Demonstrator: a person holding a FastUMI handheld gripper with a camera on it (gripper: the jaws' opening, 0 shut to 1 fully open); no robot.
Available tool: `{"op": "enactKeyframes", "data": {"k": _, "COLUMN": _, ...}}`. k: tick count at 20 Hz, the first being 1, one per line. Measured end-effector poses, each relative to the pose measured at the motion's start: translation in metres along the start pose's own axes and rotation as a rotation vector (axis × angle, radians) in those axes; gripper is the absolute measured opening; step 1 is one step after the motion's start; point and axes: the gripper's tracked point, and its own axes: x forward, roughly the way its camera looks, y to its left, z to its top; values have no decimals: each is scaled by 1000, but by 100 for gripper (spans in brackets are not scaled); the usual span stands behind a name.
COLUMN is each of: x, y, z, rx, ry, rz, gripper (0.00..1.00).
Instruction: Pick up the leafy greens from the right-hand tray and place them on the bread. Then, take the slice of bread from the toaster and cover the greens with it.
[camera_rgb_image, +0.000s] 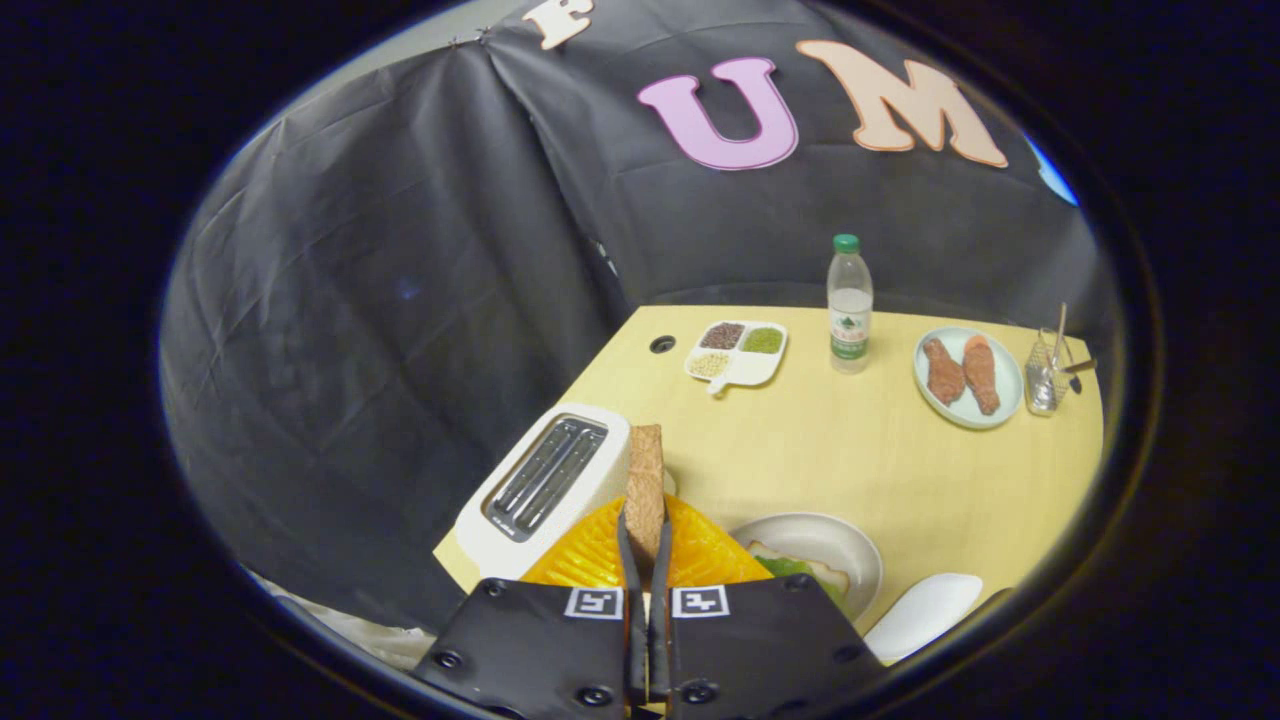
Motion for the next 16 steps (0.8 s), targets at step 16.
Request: {"op": "enactKeyframes", "data": {"k": 16, "x": 13, "y": -75, "z": -84, "rx": 180, "ry": 55, "rz": -44, "gripper": 4}}
